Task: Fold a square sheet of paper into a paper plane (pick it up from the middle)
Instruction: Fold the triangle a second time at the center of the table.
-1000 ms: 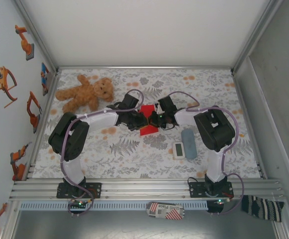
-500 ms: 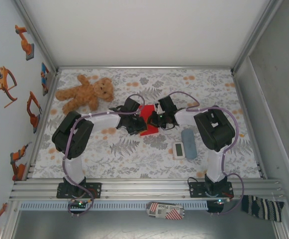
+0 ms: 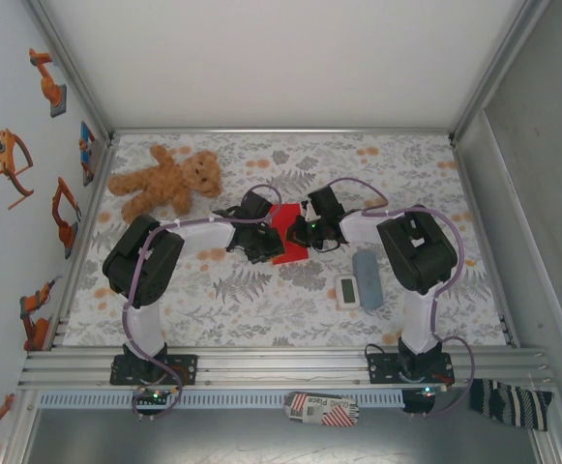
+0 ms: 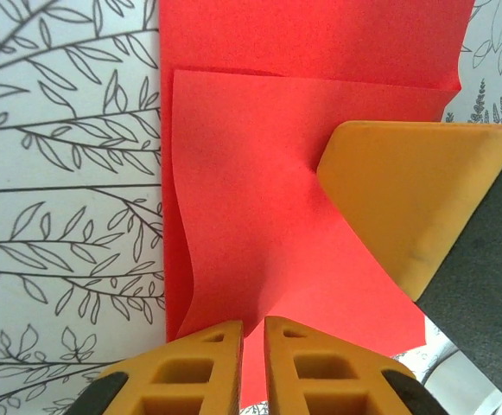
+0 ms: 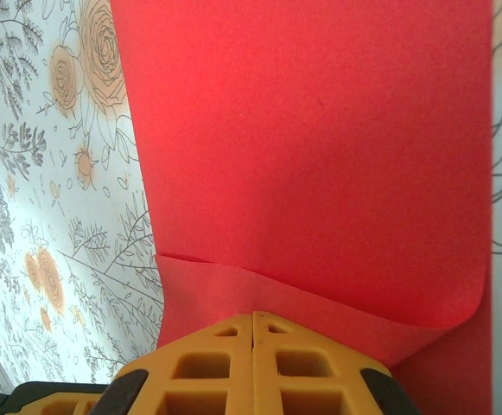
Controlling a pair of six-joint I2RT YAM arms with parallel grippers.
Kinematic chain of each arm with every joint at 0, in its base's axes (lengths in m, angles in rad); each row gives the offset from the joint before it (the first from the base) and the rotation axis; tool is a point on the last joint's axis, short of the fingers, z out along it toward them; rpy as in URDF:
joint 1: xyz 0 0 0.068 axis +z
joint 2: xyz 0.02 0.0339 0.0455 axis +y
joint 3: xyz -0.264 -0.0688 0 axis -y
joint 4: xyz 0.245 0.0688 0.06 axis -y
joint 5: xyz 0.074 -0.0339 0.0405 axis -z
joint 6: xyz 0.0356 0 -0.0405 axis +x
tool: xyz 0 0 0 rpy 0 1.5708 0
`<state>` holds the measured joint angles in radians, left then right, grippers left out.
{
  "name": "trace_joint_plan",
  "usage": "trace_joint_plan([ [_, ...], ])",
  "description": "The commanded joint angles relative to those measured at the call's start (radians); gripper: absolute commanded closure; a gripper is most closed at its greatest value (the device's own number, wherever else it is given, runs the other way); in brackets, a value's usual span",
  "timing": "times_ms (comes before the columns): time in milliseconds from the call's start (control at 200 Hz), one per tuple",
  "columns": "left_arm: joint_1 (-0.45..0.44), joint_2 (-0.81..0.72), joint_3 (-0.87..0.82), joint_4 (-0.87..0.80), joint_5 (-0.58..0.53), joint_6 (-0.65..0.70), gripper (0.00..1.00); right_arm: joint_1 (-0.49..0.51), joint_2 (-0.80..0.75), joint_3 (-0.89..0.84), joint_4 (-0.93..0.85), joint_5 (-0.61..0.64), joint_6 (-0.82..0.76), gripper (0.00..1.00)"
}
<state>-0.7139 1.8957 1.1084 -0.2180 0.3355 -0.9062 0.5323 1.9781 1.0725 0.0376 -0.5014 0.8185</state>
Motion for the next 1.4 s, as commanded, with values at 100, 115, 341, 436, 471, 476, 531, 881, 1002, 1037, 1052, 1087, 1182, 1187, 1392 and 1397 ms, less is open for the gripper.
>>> trace_joint_plan([
  [100, -0.006, 0.022, -0.011, -0.026, -0.001, 0.003, 0.84, -0.01, 0.057, -0.027, -0.075, 0.065, 0.003, 1.0],
  [115, -0.006, 0.022, -0.012, -0.025, 0.002, 0.003, 0.84, -0.01, 0.057, -0.026, -0.074, 0.064, 0.003, 1.0],
  [341, -0.006, 0.018, -0.018, -0.012, 0.028, 0.0, 0.83, -0.011, 0.056, -0.026, -0.073, 0.063, 0.001, 1.0],
  [436, -0.006, 0.02, -0.025, -0.012, 0.03, 0.001, 0.83, -0.011, 0.056, -0.026, -0.073, 0.063, 0.001, 1.0],
  [471, -0.007, 0.021, -0.027, -0.017, 0.027, 0.001, 0.83, -0.011, 0.057, -0.026, -0.073, 0.063, 0.001, 1.0],
  [476, -0.006, 0.021, -0.027, -0.017, 0.027, 0.001, 0.83, -0.011, 0.056, -0.026, -0.073, 0.063, 0.002, 1.0],
  [531, -0.006, 0.022, -0.03, -0.02, 0.025, 0.002, 0.83, -0.01, 0.058, -0.027, -0.073, 0.063, 0.002, 1.0],
  [881, -0.006, 0.015, -0.051, -0.043, 0.005, 0.015, 0.84, -0.011, 0.062, -0.029, -0.073, 0.067, 0.0, 1.0],
  [1002, -0.006, 0.001, -0.082, -0.045, 0.007, 0.025, 0.86, -0.011, 0.066, -0.027, -0.073, 0.068, 0.0, 1.0],
  [1037, -0.006, -0.006, -0.095, -0.046, 0.005, 0.034, 0.86, -0.011, 0.067, -0.027, -0.073, 0.067, 0.001, 1.0],
  [1052, -0.006, -0.01, -0.101, -0.048, 0.002, 0.038, 0.87, -0.011, 0.068, -0.026, -0.073, 0.067, 0.0, 1.0],
  [1087, -0.006, -0.02, -0.109, -0.059, -0.005, 0.048, 0.87, -0.011, 0.067, -0.027, -0.072, 0.068, 0.0, 1.0],
  [1182, -0.006, -0.05, -0.142, -0.087, -0.023, 0.072, 0.88, -0.011, 0.069, -0.025, -0.075, 0.068, -0.001, 1.0],
  [1187, -0.007, -0.052, -0.143, -0.087, -0.023, 0.074, 0.88, -0.011, 0.07, -0.025, -0.075, 0.068, -0.001, 1.0],
  [1392, -0.005, -0.147, -0.189, -0.172, -0.073, 0.106, 0.89, -0.011, 0.066, -0.026, -0.075, 0.069, -0.001, 1.0],
  [1397, -0.005, -0.152, -0.189, -0.173, -0.074, 0.108, 0.89, -0.011, 0.067, -0.026, -0.076, 0.07, -0.001, 1.0],
])
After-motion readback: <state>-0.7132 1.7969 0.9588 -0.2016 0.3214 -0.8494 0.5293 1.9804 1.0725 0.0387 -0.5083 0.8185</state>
